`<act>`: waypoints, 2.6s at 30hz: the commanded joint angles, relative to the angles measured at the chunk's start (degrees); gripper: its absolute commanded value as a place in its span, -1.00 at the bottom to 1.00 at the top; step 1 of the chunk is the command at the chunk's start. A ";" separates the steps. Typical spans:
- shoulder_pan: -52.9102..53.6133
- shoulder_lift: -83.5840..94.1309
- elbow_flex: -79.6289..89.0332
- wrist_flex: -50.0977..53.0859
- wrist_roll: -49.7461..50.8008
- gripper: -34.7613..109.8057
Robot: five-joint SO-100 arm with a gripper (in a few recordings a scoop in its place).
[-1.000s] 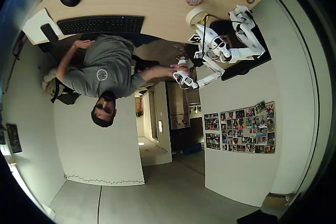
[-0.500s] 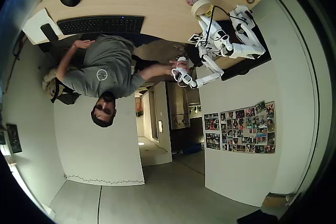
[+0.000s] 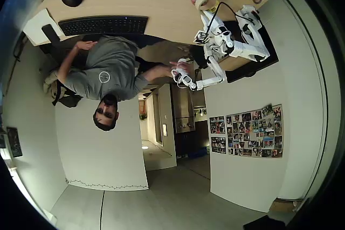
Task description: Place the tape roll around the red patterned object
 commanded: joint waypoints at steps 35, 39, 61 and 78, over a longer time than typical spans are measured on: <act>-3.69 -11.34 -12.30 -4.13 1.41 -0.52; -4.04 -11.07 -12.39 -3.60 1.32 -0.38; -2.72 -6.15 -36.21 25.40 -3.87 -0.13; 15.12 4.31 -36.21 31.90 -2.55 -0.15</act>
